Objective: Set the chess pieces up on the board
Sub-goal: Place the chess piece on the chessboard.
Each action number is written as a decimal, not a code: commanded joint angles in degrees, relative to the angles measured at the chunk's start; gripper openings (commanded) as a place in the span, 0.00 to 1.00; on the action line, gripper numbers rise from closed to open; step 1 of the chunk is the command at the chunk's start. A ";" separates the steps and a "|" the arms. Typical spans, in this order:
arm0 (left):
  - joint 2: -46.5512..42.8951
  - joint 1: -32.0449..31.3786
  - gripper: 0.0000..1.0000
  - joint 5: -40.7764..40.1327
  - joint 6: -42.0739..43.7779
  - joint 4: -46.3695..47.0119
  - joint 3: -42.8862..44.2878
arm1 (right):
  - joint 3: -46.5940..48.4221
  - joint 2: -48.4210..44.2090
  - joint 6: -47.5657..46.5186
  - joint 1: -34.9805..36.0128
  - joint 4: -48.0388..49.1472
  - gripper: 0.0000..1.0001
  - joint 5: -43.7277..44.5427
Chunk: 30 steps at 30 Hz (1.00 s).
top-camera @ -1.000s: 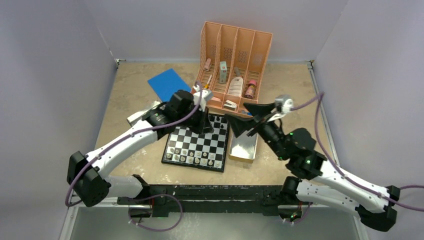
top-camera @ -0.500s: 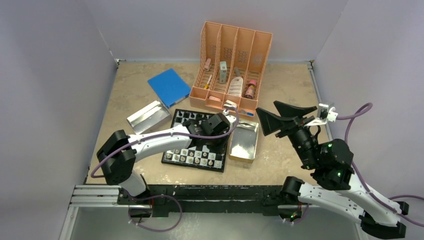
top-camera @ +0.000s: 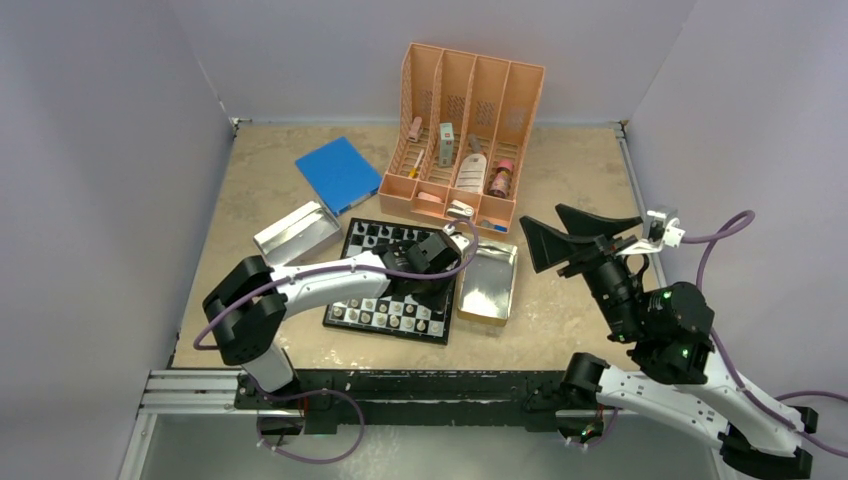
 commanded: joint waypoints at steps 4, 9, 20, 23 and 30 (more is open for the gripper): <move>1.19 0.03 0.00 0.04 -1.41 1.78 -1.61 | 0.07 -0.65 0.19 0.24 1.54 0.99 1.57; 2.17 0.03 0.00 0.86 -1.38 1.89 -1.71 | -0.08 -0.24 0.18 0.23 1.58 0.99 1.54; 3.51 0.03 0.00 1.26 -1.16 2.69 -1.85 | -0.58 0.05 0.10 0.19 1.92 0.99 1.25; 3.65 0.03 0.04 1.85 -1.21 3.06 -1.81 | -0.80 0.15 0.08 0.22 1.98 0.99 1.08; 3.23 0.03 0.22 1.58 -1.87 2.38 -0.89 | -1.25 0.43 0.35 0.20 1.64 0.99 0.55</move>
